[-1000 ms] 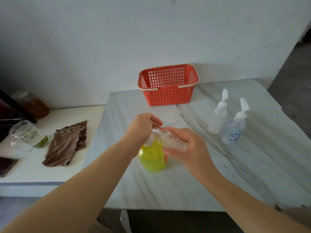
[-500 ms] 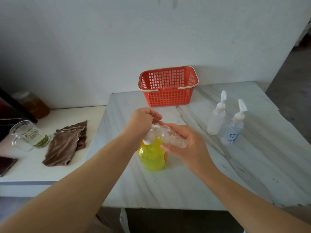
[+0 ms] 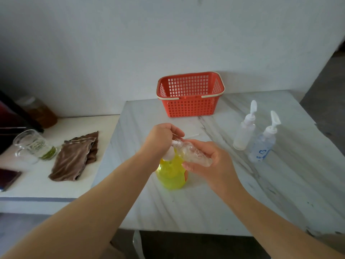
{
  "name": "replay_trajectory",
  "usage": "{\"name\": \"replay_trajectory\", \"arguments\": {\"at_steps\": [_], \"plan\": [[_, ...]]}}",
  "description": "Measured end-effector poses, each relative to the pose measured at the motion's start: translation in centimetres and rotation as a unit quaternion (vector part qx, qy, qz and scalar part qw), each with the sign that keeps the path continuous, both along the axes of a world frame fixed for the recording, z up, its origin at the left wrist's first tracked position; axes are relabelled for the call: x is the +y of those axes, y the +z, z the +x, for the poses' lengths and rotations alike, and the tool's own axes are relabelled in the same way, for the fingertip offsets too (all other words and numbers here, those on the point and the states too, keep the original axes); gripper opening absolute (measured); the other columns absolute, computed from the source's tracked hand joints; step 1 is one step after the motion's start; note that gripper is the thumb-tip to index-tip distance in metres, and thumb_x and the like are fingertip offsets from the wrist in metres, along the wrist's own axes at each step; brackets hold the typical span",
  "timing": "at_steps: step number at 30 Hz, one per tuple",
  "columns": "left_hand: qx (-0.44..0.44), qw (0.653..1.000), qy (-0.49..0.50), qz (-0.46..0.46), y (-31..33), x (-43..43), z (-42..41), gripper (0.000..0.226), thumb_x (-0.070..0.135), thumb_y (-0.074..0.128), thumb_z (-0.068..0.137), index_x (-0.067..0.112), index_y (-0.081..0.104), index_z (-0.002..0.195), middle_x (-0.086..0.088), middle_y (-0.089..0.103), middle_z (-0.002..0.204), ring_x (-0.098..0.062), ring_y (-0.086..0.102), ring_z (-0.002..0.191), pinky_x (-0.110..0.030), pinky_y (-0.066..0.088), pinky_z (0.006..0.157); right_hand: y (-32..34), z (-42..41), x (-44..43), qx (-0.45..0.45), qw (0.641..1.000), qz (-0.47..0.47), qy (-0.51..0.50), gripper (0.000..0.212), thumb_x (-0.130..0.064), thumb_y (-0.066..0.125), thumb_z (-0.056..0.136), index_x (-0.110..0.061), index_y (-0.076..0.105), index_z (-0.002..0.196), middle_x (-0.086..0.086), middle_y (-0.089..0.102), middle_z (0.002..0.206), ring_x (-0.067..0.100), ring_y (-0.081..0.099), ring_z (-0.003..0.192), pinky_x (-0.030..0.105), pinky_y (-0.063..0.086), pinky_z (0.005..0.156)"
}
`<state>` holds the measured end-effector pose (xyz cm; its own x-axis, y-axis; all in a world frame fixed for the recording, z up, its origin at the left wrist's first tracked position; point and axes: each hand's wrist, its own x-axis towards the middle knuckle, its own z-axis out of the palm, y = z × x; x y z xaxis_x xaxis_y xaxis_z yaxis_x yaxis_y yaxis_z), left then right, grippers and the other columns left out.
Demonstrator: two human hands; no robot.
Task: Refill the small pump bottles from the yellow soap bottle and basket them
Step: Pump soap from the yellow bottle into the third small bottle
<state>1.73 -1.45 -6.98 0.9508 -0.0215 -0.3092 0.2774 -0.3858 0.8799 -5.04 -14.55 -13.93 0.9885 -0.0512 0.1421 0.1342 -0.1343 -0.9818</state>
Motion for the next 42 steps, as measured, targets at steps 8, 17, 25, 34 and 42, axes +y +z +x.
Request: {"name": "replay_trajectory", "arguments": {"at_steps": [8,17,25,34,42], "plan": [[-0.004,1.000,-0.006,-0.015,1.0,-0.1,-0.1,0.034,-0.008,0.034,0.087,0.009,0.063,0.081,-0.004,0.066,0.069,-0.013,0.058,0.059,-0.021,0.045,0.056,0.4,0.1,-0.1,-0.015,1.000,-0.001,0.001,0.057,-0.041,0.078,0.059,-0.034,0.068,0.114,-0.006,0.067,0.105,0.007,0.063,0.100,0.017,0.047,0.085],[0.007,1.000,-0.016,-0.007,-0.6,0.1,0.1,0.040,-0.007,0.032,0.084,0.013,0.065,0.073,-0.004,0.066,0.068,-0.021,0.057,0.066,-0.032,0.046,0.070,-0.4,0.2,0.0,0.002,1.000,0.014,0.002,0.060,-0.036,0.079,0.056,-0.029,0.069,0.114,-0.004,0.066,0.100,0.008,0.063,0.096,0.016,0.045,0.083],[-0.017,0.999,0.003,-0.031,0.3,-0.2,0.2,0.038,-0.009,0.033,0.085,0.011,0.062,0.070,-0.008,0.063,0.069,-0.016,0.055,0.059,-0.022,0.046,0.058,0.2,0.4,0.0,-0.025,1.000,-0.012,-0.009,0.057,-0.046,0.075,0.057,-0.039,0.068,0.112,0.000,0.066,0.100,0.011,0.063,0.097,0.027,0.048,0.087],[-0.026,1.000,-0.012,0.007,0.1,-0.3,0.3,0.039,-0.006,0.032,0.086,0.014,0.064,0.073,-0.002,0.064,0.070,-0.014,0.055,0.062,-0.024,0.044,0.059,0.2,0.4,-0.2,-0.018,1.000,-0.007,-0.003,0.055,-0.032,0.079,0.061,-0.032,0.068,0.115,0.000,0.066,0.102,0.011,0.063,0.098,0.023,0.047,0.087],[-0.016,1.000,-0.019,0.010,-1.0,-0.1,0.2,0.042,-0.007,0.032,0.083,0.014,0.066,0.071,-0.003,0.065,0.069,-0.021,0.056,0.068,-0.032,0.045,0.072,-0.1,0.0,-0.1,0.003,1.000,-0.012,-0.009,0.061,-0.046,0.074,0.055,-0.034,0.068,0.114,-0.007,0.065,0.100,0.007,0.061,0.097,0.017,0.043,0.083]]}}
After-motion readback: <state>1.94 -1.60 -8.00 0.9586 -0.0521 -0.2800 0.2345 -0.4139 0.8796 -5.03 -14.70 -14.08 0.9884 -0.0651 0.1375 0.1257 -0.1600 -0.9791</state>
